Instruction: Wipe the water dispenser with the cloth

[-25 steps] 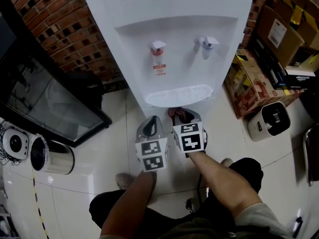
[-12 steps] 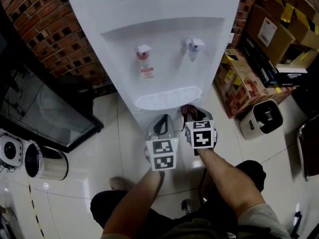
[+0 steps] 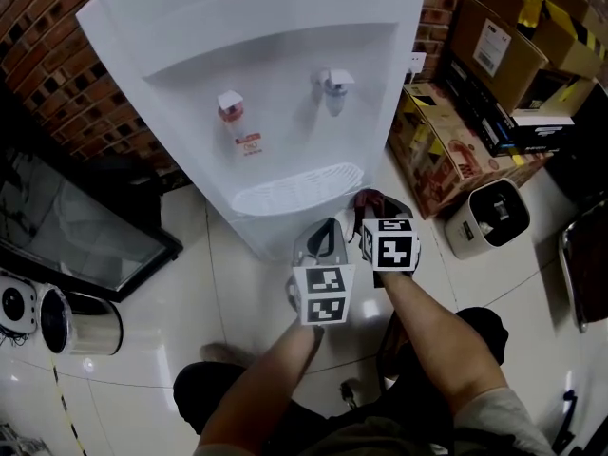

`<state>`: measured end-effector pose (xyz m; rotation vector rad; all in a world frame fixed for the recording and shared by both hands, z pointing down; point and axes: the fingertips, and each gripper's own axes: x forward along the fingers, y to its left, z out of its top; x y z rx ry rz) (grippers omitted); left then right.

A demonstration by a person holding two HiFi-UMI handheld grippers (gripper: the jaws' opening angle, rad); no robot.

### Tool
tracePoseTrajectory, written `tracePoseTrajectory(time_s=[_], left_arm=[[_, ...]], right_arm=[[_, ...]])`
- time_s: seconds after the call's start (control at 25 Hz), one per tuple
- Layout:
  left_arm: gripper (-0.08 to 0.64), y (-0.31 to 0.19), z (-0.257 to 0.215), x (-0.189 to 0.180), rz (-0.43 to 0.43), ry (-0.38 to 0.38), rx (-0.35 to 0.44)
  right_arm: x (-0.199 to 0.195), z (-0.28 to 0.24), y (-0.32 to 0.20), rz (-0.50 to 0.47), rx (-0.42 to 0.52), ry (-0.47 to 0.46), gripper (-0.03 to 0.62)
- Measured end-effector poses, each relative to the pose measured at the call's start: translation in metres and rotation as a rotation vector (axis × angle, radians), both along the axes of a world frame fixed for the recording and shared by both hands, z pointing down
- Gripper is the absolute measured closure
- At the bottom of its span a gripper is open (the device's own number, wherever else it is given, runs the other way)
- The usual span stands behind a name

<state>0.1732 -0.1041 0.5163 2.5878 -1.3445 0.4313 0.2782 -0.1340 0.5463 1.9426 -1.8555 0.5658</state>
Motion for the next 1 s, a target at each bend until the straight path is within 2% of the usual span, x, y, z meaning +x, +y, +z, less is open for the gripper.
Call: tracePoseTrajectory(time_s=[0.4, 0.6, 0.72, 0.88, 1.0], left_arm=[[0.56, -0.002, 0.006, 0.002, 0.019, -0.015, -0.008], [0.56, 0.004, 0.009, -0.026, 0.002, -0.051, 0.002], [0.56, 0.003, 0.013, -0.072, -0.079, -0.102, 0.006], [0.56, 0.003, 0.013, -0.137, -0.217, -0.091, -0.013], [0.56, 0.006, 0.011, -0.172, -0.283, -0.099, -0.01]], right_arm=[[0.004, 0.003, -0.001, -0.003, 0.005, -0.019, 0.52], [-0.003, 0.015, 0.018, -0.034, 0.038, 0.004, 0.522], [-0.036, 0.016, 0.03, -0.105, 0.046, -0.014, 0.522], [-0.104, 0.017, 0.04, -0.249, 0.038, -0.043, 0.52], [-0.156, 0.02, 0.045, -0.362, 0.028, -0.037, 0.52]])
